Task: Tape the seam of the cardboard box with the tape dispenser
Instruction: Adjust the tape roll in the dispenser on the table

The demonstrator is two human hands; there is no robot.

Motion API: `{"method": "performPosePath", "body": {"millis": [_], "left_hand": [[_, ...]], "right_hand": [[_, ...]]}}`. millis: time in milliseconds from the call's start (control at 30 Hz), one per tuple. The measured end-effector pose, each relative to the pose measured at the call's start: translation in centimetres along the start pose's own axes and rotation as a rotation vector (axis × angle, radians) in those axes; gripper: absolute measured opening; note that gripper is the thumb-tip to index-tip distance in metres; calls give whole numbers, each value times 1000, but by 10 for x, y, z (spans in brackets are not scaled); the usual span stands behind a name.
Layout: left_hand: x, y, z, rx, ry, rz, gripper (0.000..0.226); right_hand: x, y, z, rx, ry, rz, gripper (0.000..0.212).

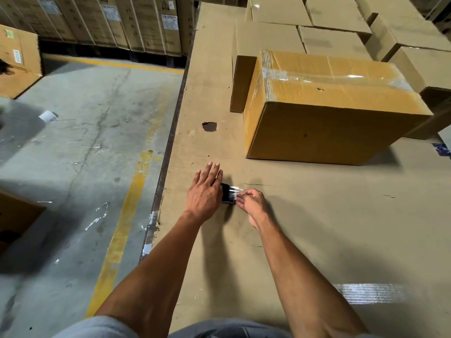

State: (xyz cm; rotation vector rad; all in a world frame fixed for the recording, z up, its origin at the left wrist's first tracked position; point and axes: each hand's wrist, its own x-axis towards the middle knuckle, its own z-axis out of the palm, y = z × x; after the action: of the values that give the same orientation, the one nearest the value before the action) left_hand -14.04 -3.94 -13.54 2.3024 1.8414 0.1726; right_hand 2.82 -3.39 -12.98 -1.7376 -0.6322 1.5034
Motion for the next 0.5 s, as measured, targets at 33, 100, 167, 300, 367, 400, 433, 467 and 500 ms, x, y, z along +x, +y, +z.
{"method": "performPosePath", "body": {"millis": [33,100,167,300,367,400,433,467,500], "left_hand": [[0,-2,-1,-17,3,7,70],[-1,-8,-2,-74,18,13,74],[0,-18,1,-155,43,-4,68],[-1,-35,6,-263,93,-10,67],[0,-32,2,-220,40,-13,68],[0,-29,0,-185,19,-14,69],[-1,-27,0,-144,17,-6,72],[-3,-25,0,-95,31,19,77],[-5,-24,0,-42,55,57,85]], "right_hand": [[2,2,0,-6,-10,-2,23],[3,2,0,-12,-23,-10,19],[4,0,-2,35,-28,8,11],[5,-4,-2,136,-40,18,5],[5,-4,-2,125,-40,23,7],[6,-4,-2,121,-45,27,7],[6,-4,-3,126,-50,29,6],[6,-4,-3,133,-53,31,7],[7,-3,-4,139,-56,34,7]]}}
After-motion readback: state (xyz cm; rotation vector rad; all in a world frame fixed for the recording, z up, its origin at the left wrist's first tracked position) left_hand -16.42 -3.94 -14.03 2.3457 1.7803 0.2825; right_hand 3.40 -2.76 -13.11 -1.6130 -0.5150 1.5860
